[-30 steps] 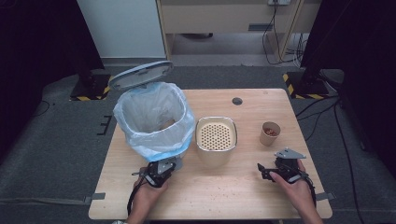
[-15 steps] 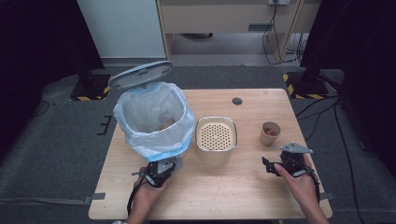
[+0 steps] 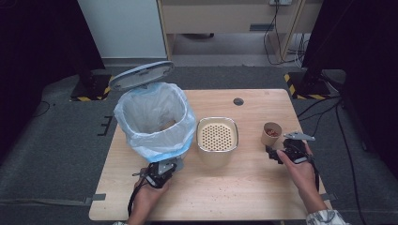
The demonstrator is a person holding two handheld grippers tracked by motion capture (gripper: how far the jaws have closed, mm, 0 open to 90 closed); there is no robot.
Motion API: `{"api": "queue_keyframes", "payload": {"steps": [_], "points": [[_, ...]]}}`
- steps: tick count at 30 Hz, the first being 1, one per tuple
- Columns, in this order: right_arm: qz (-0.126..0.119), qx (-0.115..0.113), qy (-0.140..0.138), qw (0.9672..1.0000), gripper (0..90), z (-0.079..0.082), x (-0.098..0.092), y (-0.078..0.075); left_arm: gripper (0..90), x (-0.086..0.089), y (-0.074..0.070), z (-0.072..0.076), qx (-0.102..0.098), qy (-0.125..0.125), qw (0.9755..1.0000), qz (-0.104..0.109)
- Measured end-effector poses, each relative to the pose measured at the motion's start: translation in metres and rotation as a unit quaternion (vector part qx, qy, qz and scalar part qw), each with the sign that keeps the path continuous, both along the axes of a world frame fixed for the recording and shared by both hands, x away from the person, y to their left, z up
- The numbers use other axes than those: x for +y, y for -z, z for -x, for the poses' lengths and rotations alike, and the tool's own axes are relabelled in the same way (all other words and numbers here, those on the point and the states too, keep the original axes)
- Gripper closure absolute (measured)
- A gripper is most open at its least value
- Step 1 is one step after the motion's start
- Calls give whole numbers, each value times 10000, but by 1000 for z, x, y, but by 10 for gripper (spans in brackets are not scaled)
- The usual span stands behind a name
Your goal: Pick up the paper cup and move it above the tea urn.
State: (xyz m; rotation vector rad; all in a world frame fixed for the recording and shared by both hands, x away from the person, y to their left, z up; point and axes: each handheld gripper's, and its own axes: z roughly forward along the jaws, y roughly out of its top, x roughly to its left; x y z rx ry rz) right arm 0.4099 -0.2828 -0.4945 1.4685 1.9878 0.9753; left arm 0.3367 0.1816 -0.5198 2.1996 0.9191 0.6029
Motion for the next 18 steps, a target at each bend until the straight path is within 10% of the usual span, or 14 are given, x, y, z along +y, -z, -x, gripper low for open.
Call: {"api": "queue_keyframes", "payload": {"steps": [18], "points": [[-349,-426,258,9982,204,-38,8,9,892,1,0,0,33,-14,10000,77]]}}
